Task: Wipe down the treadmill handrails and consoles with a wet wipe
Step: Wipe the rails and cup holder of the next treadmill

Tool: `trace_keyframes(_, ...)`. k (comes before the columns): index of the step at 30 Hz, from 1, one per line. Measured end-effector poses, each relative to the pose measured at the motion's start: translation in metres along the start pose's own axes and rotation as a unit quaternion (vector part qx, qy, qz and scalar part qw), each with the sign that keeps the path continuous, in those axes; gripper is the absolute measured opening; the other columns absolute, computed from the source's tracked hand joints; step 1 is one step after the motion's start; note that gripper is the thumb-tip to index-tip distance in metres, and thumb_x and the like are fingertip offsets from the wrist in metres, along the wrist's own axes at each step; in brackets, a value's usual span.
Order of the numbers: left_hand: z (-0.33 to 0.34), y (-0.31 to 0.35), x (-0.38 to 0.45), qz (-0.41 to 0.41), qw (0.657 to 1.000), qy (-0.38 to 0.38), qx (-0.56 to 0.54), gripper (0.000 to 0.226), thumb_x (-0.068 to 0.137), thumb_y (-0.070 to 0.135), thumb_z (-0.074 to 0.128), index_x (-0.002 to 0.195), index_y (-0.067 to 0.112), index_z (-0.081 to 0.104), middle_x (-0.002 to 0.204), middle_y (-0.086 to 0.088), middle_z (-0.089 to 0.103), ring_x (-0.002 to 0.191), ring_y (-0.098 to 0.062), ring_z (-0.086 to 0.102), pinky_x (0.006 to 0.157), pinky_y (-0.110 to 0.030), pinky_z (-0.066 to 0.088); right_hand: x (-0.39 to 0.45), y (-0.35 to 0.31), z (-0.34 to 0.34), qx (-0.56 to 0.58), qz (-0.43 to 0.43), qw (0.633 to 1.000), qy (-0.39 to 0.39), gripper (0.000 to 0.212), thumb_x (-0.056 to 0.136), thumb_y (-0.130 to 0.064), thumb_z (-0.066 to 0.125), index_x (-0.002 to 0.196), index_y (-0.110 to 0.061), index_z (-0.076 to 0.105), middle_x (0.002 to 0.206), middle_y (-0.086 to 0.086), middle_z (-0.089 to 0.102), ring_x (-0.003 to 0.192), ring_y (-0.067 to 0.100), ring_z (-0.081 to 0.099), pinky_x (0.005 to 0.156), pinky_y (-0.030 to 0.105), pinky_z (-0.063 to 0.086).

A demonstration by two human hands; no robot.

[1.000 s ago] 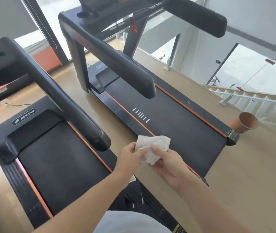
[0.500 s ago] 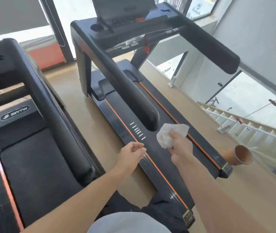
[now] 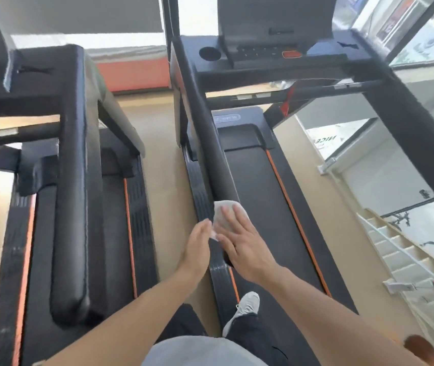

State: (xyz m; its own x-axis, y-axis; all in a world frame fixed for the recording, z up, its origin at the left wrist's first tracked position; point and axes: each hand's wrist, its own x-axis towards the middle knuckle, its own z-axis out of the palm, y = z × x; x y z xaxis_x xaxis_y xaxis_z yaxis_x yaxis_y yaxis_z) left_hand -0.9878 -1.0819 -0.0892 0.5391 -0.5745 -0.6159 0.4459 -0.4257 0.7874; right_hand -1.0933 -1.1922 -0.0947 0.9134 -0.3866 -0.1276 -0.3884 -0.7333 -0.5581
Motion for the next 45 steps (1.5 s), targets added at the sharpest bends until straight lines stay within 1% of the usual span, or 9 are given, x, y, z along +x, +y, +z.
trace_keyframes(6,0.061,0.026,0.02,-0.012,0.989,0.113,-0.092,0.025,0.109,0.042,0.035,0.117,0.033,0.056,0.105,0.019,0.059,0.093,0.008,0.055,0.072,-0.002,0.042,0.033,0.066,-0.032,-0.103,-0.24,0.959,-0.106,0.045,0.109,-0.03,0.031,0.141,-0.019,0.061,0.166,-0.005,0.029,0.158,0.018,-0.002,0.128,0.041,0.009)
trace_keyframes(10,0.069,0.018,0.034,-0.022,0.977,0.193,-0.083,0.054,0.105,0.055,0.033,0.148,0.027,0.049,0.147,0.007,0.053,0.135,-0.009,0.048,0.118,-0.032,0.033,0.081,0.081,-0.04,-0.131,-0.325,0.931,-0.103,0.041,0.109,-0.031,0.037,0.143,-0.021,0.057,0.159,-0.005,0.042,0.158,0.021,0.009,0.128,0.043,0.01)
trace_keyframes(13,0.069,0.018,0.043,-0.03,0.965,0.212,-0.148,0.051,0.107,0.051,0.035,0.142,0.021,0.056,0.141,0.002,0.06,0.131,-0.011,0.054,0.117,-0.036,0.038,0.129,0.082,-0.051,-0.144,-0.35,0.918,-0.12,0.043,0.106,-0.032,0.032,0.133,-0.023,0.064,0.153,-0.006,0.049,0.155,0.022,0.02,0.128,0.043,0.011)
trace_keyframes(19,0.061,0.012,0.082,-0.062,0.961,0.229,-0.143,0.045,0.075,0.076,0.048,0.094,0.046,0.075,0.113,0.009,0.074,0.114,-0.016,0.065,0.108,-0.044,0.046,0.234,0.074,-0.075,-0.21,-0.375,0.889,-0.157,0.04,0.102,-0.031,0.035,0.12,-0.024,0.07,0.128,-0.009,0.065,0.141,0.02,0.041,0.125,0.037,0.017)
trace_keyframes(25,0.052,0.029,0.1,-0.06,0.965,0.219,-0.133,0.038,0.1,0.045,0.054,0.128,0.024,0.069,0.128,0.004,0.068,0.123,-0.014,0.06,0.115,-0.036,0.039,0.321,0.076,-0.101,-0.231,-0.364,0.89,-0.144,0.046,0.1,-0.036,0.033,0.129,-0.022,0.066,0.142,-0.005,0.058,0.146,0.019,0.033,0.125,0.041,0.015)
trace_keyframes(32,0.072,0.016,0.091,-0.065,0.952,0.291,-0.074,0.04,0.098,0.057,0.048,0.125,0.036,0.07,0.129,0.02,0.067,0.123,-0.003,0.057,0.108,-0.029,0.042,0.331,0.074,-0.099,-0.224,-0.432,0.859,-0.155,0.039,0.098,-0.031,0.034,0.101,-0.025,0.072,0.109,-0.011,0.07,0.122,0.018,0.054,0.115,0.034,0.026)
trace_keyframes(37,0.089,0.021,0.084,-0.139,0.895,0.424,-0.003,0.049,0.086,0.067,0.045,0.092,0.031,0.078,0.09,0.002,0.076,0.091,-0.022,0.068,0.083,-0.036,0.055,0.309,0.052,-0.089,-0.301,-0.508,0.765,-0.257,0.064,0.091,-0.044,0.007,0.103,-0.03,0.069,0.105,-0.011,0.072,0.104,0.019,0.06,0.097,0.031,0.033)
trace_keyframes(40,0.105,0.024,0.083,-0.181,0.839,0.512,0.024,0.033,0.093,0.05,0.052,0.09,0.03,0.078,0.088,0.0,0.074,0.089,-0.027,0.066,0.076,-0.035,0.053,0.282,0.054,-0.081,-0.3,-0.573,0.712,-0.272,0.056,0.098,-0.046,0.015,0.103,-0.031,0.068,0.1,-0.008,0.072,0.099,0.022,0.062,0.091,0.034,0.034)
trace_keyframes(45,0.136,0.02,0.076,-0.175,0.731,0.658,-0.053,0.017,0.094,0.04,0.058,0.09,0.034,0.073,0.087,0.018,0.073,0.085,-0.011,0.065,0.078,-0.032,0.051,0.23,0.09,-0.078,-0.089,-0.648,0.706,-0.272,0.039,0.107,-0.037,0.036,0.126,-0.027,0.068,0.127,-0.011,0.068,0.123,0.018,0.055,0.113,0.037,0.033)
